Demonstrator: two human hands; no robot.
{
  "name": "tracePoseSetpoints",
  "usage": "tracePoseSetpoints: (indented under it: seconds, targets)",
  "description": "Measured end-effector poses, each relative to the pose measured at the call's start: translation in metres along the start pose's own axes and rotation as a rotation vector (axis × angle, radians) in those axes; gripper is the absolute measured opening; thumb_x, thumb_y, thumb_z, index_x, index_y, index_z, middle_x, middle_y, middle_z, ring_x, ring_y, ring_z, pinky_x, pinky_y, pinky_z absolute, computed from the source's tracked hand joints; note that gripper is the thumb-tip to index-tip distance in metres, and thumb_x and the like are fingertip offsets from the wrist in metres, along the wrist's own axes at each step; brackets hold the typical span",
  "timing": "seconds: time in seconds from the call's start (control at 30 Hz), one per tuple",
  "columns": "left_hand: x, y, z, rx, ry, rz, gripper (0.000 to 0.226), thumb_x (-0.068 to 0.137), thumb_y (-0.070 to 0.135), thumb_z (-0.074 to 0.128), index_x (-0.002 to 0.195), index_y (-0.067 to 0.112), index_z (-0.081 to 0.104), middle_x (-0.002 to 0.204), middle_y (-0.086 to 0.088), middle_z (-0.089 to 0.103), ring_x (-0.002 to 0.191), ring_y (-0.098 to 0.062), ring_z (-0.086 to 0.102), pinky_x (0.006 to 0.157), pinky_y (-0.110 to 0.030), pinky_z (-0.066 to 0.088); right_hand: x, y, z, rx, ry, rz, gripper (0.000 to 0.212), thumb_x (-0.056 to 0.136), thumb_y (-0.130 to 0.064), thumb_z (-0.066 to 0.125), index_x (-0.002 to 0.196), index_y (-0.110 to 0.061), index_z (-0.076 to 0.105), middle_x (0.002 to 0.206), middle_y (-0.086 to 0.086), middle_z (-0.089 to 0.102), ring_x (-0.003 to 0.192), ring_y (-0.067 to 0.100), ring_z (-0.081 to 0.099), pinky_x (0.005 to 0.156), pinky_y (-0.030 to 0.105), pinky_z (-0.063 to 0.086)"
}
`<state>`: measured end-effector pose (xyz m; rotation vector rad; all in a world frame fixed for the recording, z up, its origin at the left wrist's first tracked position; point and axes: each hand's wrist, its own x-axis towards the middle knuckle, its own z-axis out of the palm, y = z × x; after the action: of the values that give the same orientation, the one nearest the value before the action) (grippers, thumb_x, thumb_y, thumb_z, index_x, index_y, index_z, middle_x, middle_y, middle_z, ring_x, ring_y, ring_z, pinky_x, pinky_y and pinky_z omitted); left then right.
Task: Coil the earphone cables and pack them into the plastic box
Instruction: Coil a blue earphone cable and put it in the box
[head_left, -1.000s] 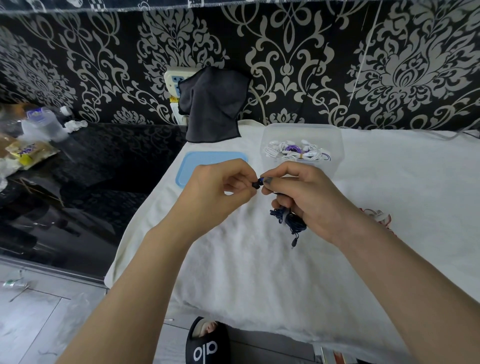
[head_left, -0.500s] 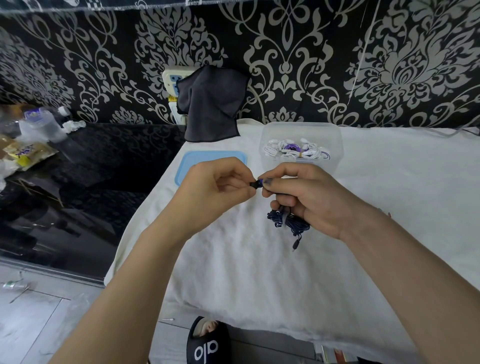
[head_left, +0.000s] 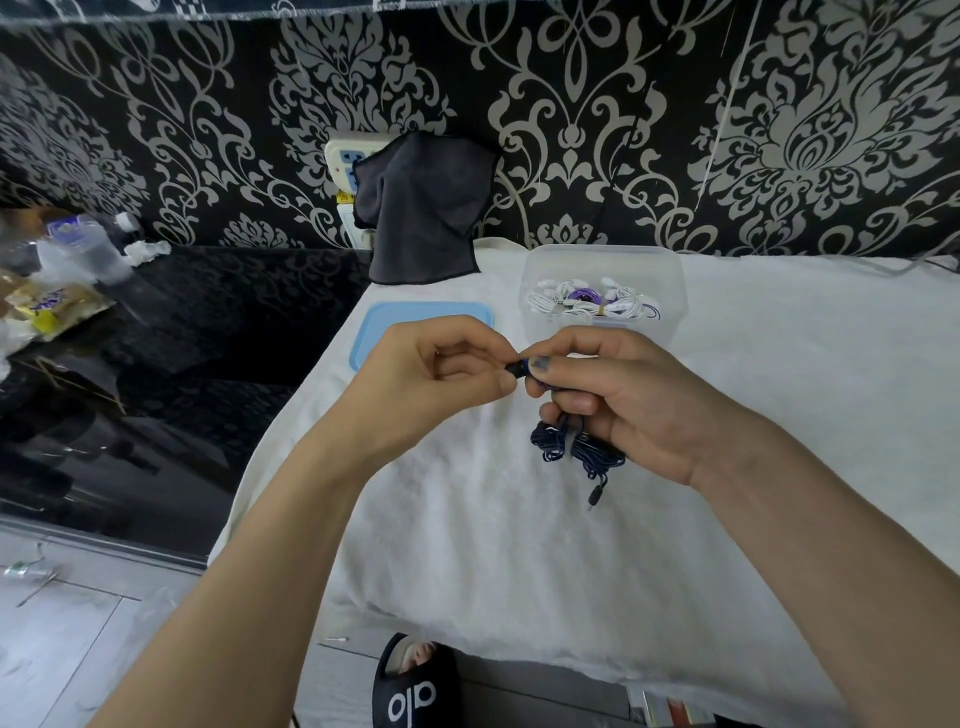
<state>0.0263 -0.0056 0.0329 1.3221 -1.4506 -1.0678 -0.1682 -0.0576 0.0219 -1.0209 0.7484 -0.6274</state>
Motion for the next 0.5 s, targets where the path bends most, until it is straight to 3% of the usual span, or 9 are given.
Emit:
tracePoseSetpoints:
  seconds: [0.1, 0.27, 0.5]
  targets:
    - [0.0003, -0.0006, -0.0007, -0.071, -0.035, -0.004, 0.019, 0.086, -0.009, 0.071, 0.090, 0.009, 0.070, 0.068, 0.005, 0.069, 0.070, -0.006, 0.064, 0.076, -0.019, 0.052, -0.0015, -0.0013, 0.0011, 0.032, -0.032, 0.004, 0.009, 0.095, -0.001, 0.061, 0.098, -0.001, 0.069, 0.076, 0.007, 0.064, 0.047, 0.007, 0.035, 0.074, 0.028, 0.056]
    - [0.0021, -0.0018, -0.0011, -0.224, -0.096, -0.034, 0.014, 0.083, -0.002, 0.071, 0.089, 0.009, 0.067, 0.086, -0.009, 0.071, 0.082, -0.019, 0.066, 0.086, -0.029, 0.053, -0.0047, -0.0025, 0.0043, 0.094, -0.061, -0.005, 0.010, 0.096, -0.001, 0.058, 0.097, 0.000, 0.068, 0.074, 0.008, 0.064, 0.047, 0.006, 0.034, 0.071, 0.026, 0.055]
    - [0.0056, -0.0020, 0.0070, -0.317, -0.120, -0.004, 0.013, 0.088, -0.005, 0.060, 0.089, 0.008, 0.059, 0.084, -0.008, 0.068, 0.082, -0.021, 0.065, 0.082, -0.031, 0.049, -0.0044, 0.0001, 0.0080, 0.180, -0.050, -0.031, 0.010, 0.091, -0.003, 0.060, 0.098, 0.002, 0.066, 0.074, 0.008, 0.063, 0.046, 0.005, 0.037, 0.065, 0.024, 0.053]
